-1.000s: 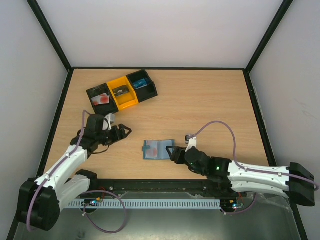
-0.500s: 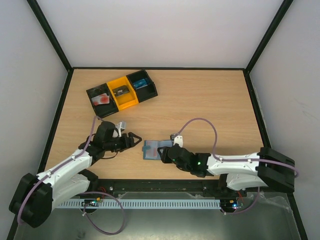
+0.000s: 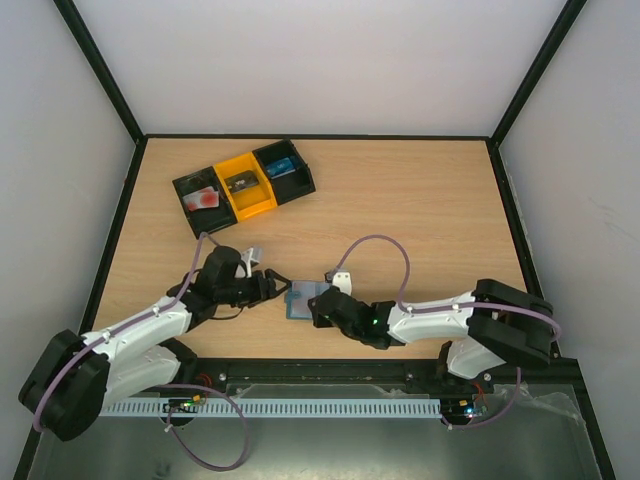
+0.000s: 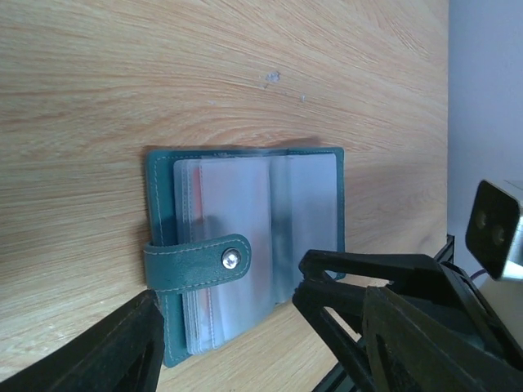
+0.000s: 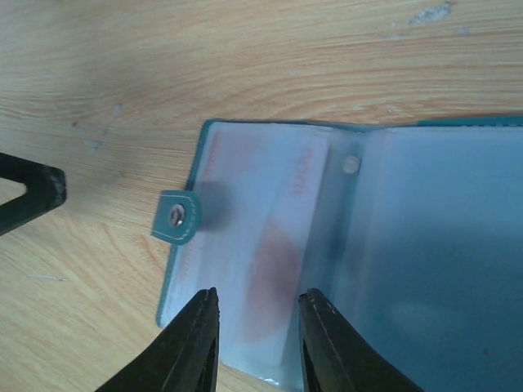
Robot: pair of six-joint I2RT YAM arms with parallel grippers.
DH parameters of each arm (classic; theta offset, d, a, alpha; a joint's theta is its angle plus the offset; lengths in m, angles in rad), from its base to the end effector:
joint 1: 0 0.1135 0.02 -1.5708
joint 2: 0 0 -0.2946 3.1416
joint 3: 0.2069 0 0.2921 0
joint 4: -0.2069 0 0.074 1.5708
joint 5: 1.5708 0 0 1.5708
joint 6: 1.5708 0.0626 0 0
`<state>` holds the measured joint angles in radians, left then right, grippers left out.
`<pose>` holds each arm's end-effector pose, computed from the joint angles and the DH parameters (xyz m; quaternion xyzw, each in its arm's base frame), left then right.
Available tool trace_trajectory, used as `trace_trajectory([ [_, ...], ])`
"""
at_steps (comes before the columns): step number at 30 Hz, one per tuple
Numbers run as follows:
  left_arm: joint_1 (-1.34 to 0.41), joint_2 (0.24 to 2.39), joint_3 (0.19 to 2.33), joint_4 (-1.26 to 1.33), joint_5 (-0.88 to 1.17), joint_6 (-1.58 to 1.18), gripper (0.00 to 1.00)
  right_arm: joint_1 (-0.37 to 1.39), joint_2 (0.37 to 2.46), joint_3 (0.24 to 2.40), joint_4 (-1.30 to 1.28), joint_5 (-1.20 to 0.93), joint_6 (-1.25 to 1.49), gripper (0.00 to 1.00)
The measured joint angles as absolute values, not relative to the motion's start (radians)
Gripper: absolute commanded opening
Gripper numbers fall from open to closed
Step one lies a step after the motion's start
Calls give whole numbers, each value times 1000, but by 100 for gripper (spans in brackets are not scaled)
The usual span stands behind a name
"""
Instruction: Take the credit cards out of the card holder
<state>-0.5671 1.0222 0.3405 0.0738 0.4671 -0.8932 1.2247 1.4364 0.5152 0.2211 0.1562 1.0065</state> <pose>0.1812 -0.1488 0.1571 -0.0342 0.8682 -0.4533 0.1988 0.1127 0.2837 0.1266 -0.0657 0.9022 0.3465 0.2484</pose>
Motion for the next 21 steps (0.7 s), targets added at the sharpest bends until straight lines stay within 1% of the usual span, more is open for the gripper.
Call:
trace_trajectory([
  [3,-585,1031,339,86,463,-904,66,1223,1459,515,221,156,1003,28],
  [4,-590,1034,338,92,461,-908,66,1223,1465,515,222,155,1002,26],
  [7,-609,1042,332,109,452,-925,65,1223,1491,515,223,147,994,19],
  [13,-639,1053,317,153,444,-964,64,1223,1524,488,276,136,996,3],
  [18,-658,1074,313,201,444,-1003,65,1223,1524,446,348,135,1003,2],
  [21,-670,1096,313,243,445,-1026,68,1223,1515,409,400,135,1010,2],
])
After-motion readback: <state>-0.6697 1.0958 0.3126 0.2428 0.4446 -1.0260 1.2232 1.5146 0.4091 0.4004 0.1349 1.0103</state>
